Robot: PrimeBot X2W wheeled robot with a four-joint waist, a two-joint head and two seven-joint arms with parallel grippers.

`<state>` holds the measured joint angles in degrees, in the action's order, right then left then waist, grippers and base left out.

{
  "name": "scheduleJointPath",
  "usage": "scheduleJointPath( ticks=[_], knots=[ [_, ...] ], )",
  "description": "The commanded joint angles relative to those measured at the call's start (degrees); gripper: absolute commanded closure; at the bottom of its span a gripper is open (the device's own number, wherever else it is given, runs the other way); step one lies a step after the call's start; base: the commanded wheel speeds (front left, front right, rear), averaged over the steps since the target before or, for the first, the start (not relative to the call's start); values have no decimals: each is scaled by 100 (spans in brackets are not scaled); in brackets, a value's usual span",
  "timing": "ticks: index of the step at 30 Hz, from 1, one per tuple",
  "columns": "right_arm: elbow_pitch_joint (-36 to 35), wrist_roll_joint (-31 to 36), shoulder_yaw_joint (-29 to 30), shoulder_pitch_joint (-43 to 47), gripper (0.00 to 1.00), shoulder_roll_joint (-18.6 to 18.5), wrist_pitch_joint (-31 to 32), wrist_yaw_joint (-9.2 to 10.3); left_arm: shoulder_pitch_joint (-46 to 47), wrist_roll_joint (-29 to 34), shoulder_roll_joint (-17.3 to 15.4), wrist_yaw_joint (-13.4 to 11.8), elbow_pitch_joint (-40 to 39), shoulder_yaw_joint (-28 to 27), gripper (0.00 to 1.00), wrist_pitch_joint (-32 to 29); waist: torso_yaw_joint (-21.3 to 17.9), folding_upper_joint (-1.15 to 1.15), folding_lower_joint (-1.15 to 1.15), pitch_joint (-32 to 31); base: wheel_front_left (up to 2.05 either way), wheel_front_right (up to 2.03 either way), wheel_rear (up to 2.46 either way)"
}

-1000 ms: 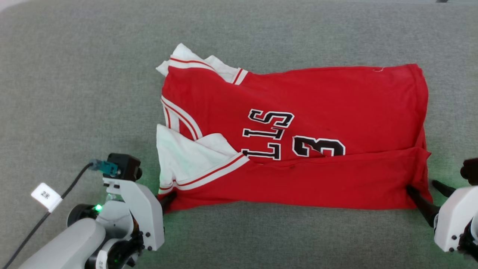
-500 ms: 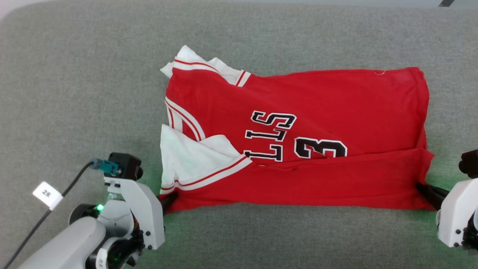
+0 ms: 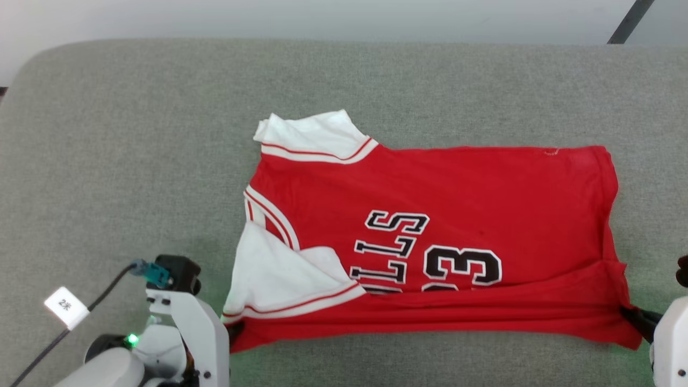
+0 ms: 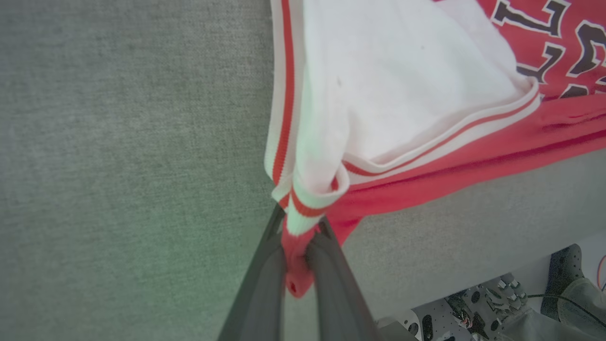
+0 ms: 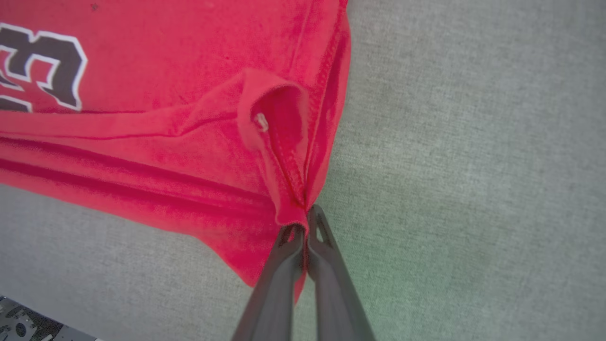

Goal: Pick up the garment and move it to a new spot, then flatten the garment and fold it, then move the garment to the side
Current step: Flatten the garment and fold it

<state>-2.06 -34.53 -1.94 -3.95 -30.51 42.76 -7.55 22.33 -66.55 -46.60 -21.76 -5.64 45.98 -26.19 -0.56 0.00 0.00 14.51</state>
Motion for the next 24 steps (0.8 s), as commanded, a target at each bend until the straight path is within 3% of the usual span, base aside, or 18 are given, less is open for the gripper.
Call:
scheduleJointPath(
  ticks=[1, 11, 23, 24],
  knots=[
    [-36, 63, 112, 134, 100, -30, 57, 12, -89, -5, -73, -101, -62, 10, 100, -38, 5, 0, 0, -70, 0, 0, 0],
    [-210, 164, 320, 478, 100, 185, 289, 11, -355, -135, -15, -341, -289, 190, 100, -277, 3, 0, 0, -164, 0, 0, 0],
    [-238, 227, 388, 532, 100, 314, 369, 10, -400, -170, 95, -241, -142, 287, 100, -316, -42, 0, 0, -226, 0, 0, 0],
    [-246, 233, 391, 520, 83, 322, 362, 10, -379, -138, 80, -216, -150, 290, 100, -299, -50, 0, 0, -235, 0, 0, 0]
  ],
)
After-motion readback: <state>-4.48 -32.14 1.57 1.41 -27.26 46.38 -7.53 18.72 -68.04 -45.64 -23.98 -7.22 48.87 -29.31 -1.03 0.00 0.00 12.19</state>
